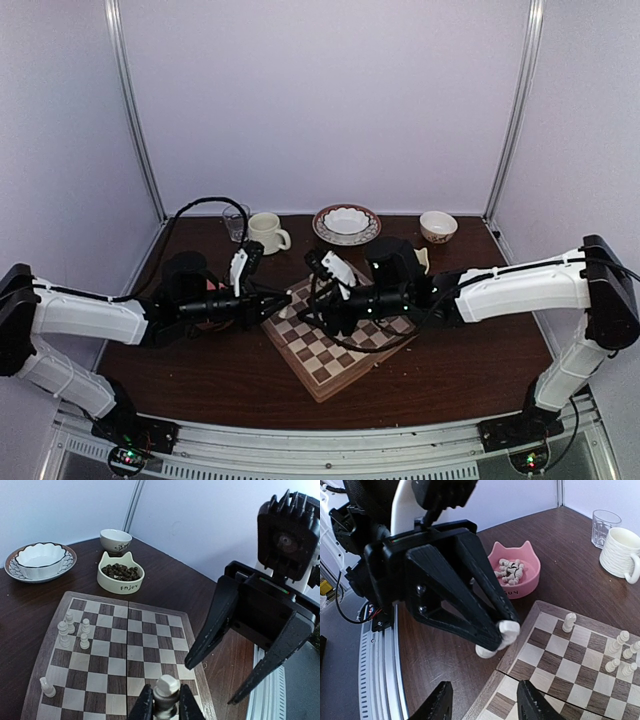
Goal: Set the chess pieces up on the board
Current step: Pass from the left arm to the right
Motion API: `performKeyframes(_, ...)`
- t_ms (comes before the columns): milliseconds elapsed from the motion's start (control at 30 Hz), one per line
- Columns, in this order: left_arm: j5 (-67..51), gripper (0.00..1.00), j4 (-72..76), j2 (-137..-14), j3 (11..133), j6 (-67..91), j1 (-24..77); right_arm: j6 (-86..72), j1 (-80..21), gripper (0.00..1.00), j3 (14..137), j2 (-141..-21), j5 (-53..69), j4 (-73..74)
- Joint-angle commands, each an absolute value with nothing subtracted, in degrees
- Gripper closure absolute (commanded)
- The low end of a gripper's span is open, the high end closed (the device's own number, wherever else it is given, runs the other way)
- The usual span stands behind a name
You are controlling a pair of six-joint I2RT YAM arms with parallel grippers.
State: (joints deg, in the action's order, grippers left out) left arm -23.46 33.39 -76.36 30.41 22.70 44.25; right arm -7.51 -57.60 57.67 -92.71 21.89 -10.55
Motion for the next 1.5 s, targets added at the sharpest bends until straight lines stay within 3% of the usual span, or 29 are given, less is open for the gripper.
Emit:
performKeyframes(0, -25.71, 0.85, 38.98, -77.62, 32.3, 23.16, 45.32, -7.94, -58.44, 0.52, 57.83, -94.05, 24.37, -14.43)
performKeyframes(600, -27.89, 0.85, 42.93, -80.36, 32.56, 25.64, 46.87, -9.35, -59.77, 0.58, 59.77, -98.08, 22.85, -15.55)
performKeyframes(1067, -28.21, 0.85, 43.13, -81.46, 33.0, 25.83, 47.29, -9.92, -59.77, 0.79, 59.02, -97.47, 17.28, -15.57)
performKeyframes(1467, -26.94, 0.76, 41.2, -81.85, 33.63, 25.51, 47.32, -8.3, -59.79, 0.95, 57.93, -96.47, 12.87, -14.9)
